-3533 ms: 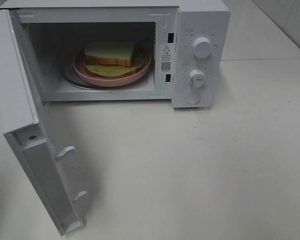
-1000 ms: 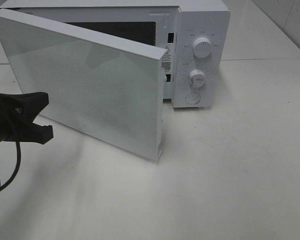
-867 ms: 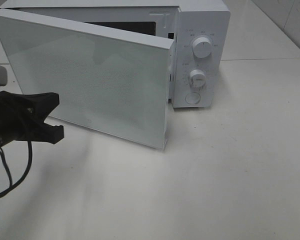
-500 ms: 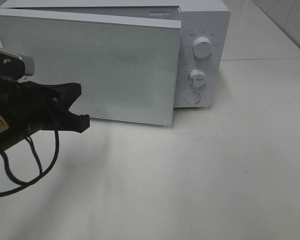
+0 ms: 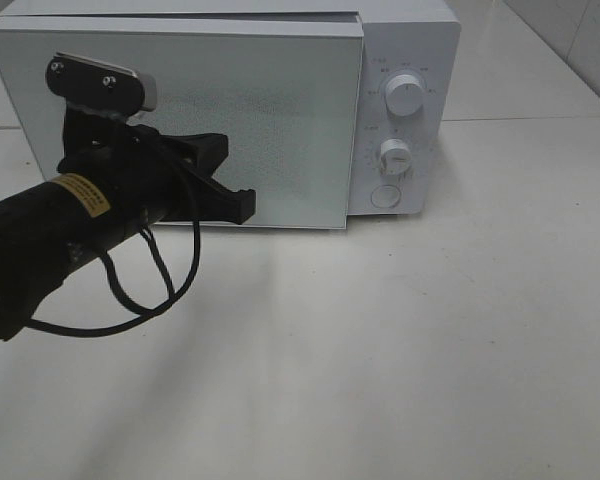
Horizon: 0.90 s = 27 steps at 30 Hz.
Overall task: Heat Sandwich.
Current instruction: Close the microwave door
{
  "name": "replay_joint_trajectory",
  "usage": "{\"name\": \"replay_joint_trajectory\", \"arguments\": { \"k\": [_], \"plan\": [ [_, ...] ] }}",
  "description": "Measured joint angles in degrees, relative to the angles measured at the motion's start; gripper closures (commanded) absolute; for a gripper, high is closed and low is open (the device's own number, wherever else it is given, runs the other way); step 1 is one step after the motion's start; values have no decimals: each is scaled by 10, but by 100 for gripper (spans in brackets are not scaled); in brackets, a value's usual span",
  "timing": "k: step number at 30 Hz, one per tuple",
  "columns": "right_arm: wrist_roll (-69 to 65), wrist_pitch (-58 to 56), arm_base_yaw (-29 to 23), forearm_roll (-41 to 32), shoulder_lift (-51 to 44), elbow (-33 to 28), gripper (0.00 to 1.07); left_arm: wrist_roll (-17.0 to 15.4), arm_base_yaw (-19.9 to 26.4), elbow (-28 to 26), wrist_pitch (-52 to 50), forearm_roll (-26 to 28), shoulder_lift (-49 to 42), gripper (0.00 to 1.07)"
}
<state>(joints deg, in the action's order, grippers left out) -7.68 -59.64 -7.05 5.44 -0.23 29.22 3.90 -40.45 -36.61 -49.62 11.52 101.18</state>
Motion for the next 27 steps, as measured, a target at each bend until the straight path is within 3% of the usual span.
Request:
{"name": "replay_joint_trajectory", "arguments": {
  "k": [11, 22, 27],
  "plan": [
    [0, 0, 0, 0, 0, 0, 31, 81, -28, -84, 20, 100, 41, 106],
    [0, 0, 0, -1, 0, 0, 31, 105, -28, -144, 39, 135, 66, 106],
    [0, 0, 0, -1, 0, 0, 31, 141, -28, -176, 44, 164, 81, 106]
  ]
}}
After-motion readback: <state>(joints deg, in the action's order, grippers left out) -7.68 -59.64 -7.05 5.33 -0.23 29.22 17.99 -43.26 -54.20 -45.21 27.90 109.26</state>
